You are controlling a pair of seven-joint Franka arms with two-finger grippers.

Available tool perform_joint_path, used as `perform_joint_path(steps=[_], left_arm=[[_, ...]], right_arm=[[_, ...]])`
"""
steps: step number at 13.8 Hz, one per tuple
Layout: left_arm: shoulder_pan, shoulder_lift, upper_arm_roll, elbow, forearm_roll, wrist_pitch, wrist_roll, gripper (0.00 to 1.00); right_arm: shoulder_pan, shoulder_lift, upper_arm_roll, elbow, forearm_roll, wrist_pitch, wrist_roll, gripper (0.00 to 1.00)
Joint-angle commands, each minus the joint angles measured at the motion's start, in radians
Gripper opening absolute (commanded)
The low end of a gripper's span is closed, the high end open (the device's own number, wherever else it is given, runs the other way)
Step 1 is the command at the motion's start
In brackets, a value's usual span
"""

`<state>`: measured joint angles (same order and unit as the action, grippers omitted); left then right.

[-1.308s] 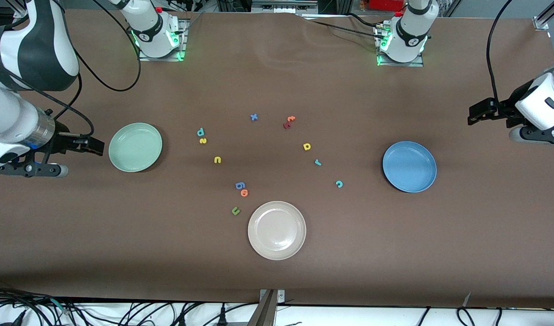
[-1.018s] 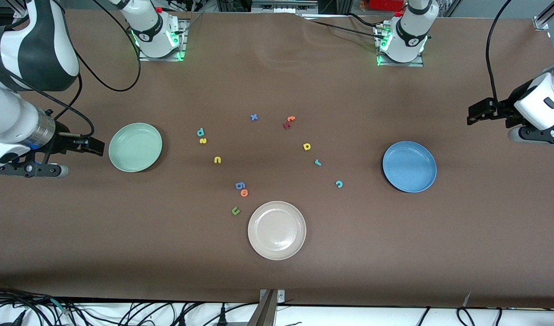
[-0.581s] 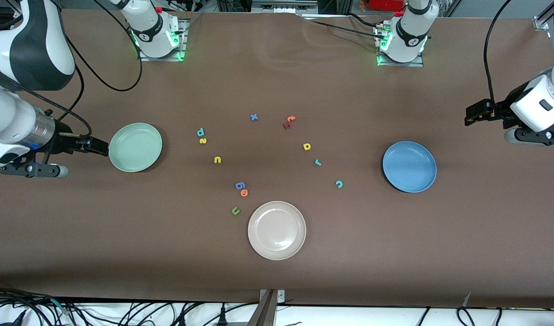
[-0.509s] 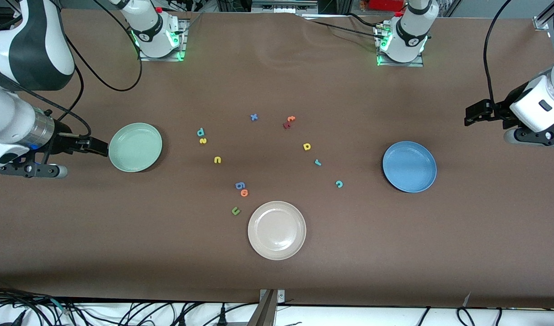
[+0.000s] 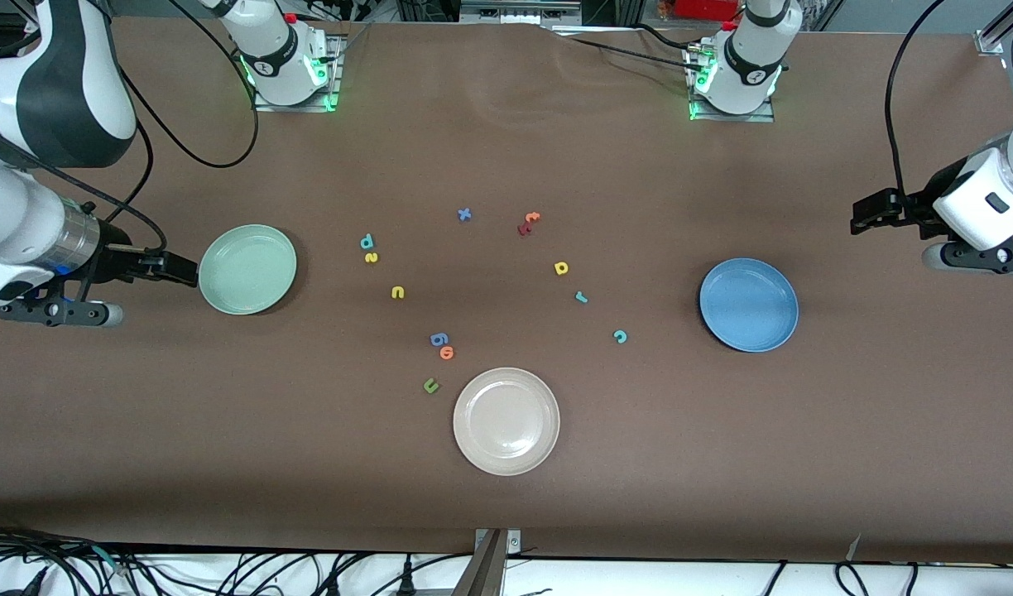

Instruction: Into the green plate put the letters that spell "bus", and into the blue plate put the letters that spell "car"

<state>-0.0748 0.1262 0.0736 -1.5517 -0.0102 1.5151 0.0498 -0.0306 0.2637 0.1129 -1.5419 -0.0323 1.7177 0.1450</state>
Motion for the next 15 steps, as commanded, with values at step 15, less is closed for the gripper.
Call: perform_joint_path(steps=[15], left_arm=[[0.006,0.056,0.0,0.007,-0.01,-0.007,0.025,1.0]], right_arm=[[-0.011,0.009,0.007,0.022,0.022,-0.004,0.005,1.0]])
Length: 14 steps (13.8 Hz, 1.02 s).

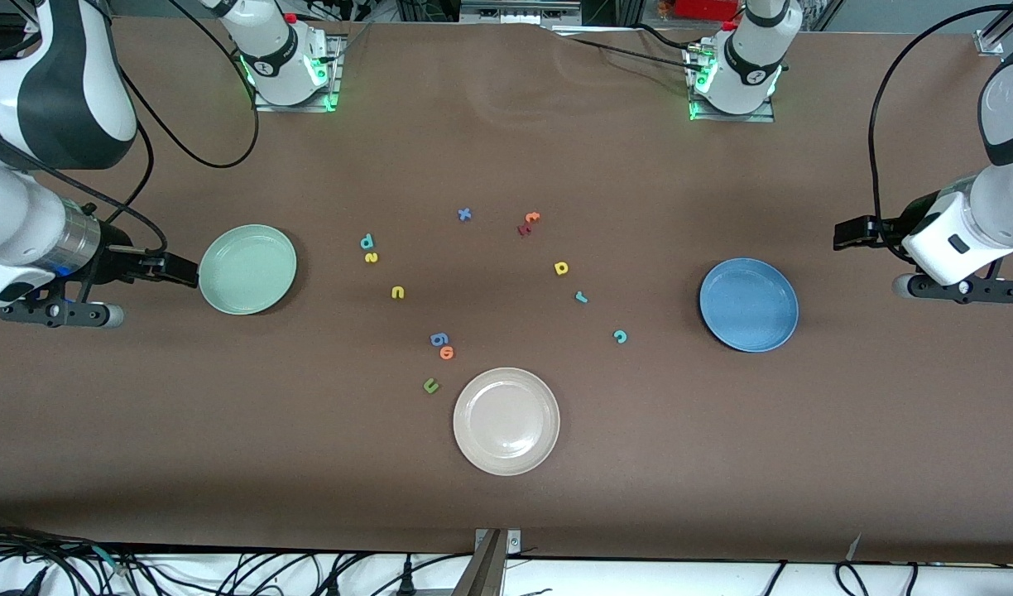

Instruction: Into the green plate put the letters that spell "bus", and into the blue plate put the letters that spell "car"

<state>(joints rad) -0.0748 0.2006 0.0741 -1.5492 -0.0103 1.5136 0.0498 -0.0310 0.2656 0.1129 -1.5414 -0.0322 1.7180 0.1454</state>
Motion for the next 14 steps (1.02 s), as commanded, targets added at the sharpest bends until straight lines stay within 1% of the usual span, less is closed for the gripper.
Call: perform_joint_path(steps=[1,14], left_arm=[[0.006,-0.024,0.0,0.006,-0.007,-0.006,0.025,1.0],[0.004,-0.023,0.0,0.014,-0.007,-0.006,0.015,1.0]], right_arm=[[-0.01,0.009,0.007,0.021,0.021,-0.005,0.005,1.0],[-0.012,0.008,0.007,0.021,0.021,-0.005,0.005,1.0]])
